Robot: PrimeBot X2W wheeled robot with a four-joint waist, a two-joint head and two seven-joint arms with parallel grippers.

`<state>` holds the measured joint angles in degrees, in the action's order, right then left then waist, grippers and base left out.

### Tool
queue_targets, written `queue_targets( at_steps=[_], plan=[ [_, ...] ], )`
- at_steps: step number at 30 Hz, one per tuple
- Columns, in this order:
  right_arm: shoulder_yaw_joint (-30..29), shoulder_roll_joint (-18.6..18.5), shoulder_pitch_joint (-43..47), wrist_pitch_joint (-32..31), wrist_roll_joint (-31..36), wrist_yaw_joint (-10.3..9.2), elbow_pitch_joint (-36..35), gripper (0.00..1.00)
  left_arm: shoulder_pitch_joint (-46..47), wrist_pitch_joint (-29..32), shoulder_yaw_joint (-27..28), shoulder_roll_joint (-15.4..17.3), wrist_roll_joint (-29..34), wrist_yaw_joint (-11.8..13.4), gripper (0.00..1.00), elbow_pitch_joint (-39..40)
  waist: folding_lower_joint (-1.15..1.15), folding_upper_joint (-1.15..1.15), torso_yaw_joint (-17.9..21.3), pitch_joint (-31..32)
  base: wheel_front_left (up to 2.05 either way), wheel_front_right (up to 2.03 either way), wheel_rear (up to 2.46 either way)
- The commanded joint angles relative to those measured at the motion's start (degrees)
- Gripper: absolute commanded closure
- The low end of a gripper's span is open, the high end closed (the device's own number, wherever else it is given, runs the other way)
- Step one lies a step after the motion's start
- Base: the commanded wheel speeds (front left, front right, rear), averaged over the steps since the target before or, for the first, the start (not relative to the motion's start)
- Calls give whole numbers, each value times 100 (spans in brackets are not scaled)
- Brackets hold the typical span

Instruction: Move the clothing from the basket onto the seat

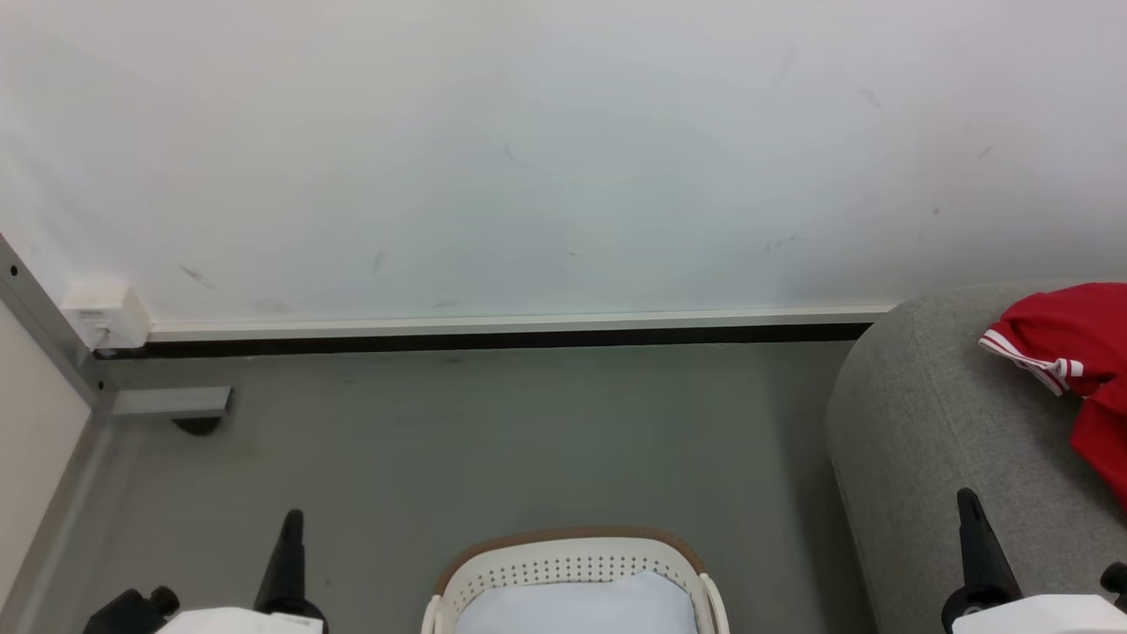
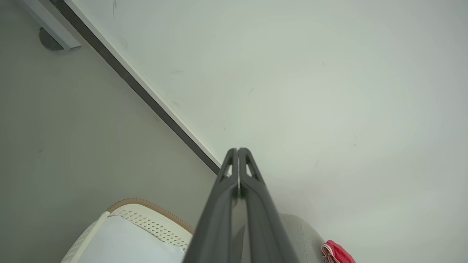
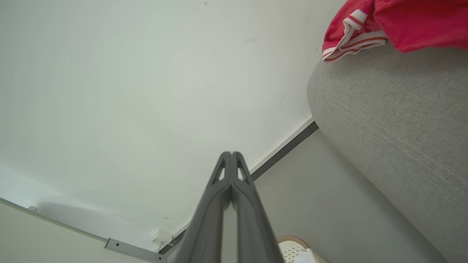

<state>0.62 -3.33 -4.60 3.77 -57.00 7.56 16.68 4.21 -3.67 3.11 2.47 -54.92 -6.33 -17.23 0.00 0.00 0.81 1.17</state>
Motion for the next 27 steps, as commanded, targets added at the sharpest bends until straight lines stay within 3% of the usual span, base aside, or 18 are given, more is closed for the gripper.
queue_targets(
  at_steps=[1, 27],
  plan=[
    [-62, 0, -146, -50, -193, -5, -95, 100, 123, 54, 36, 40, -206, -29, 100, 96, 0, 0, -2, -3, 0, 0, 0],
    [-343, 16, -173, -468, -1621, -8, -177, 100, 175, 472, 170, 50, -1727, -71, 100, 202, 0, 0, -29, -49, 0, 0, 0]
  ],
)
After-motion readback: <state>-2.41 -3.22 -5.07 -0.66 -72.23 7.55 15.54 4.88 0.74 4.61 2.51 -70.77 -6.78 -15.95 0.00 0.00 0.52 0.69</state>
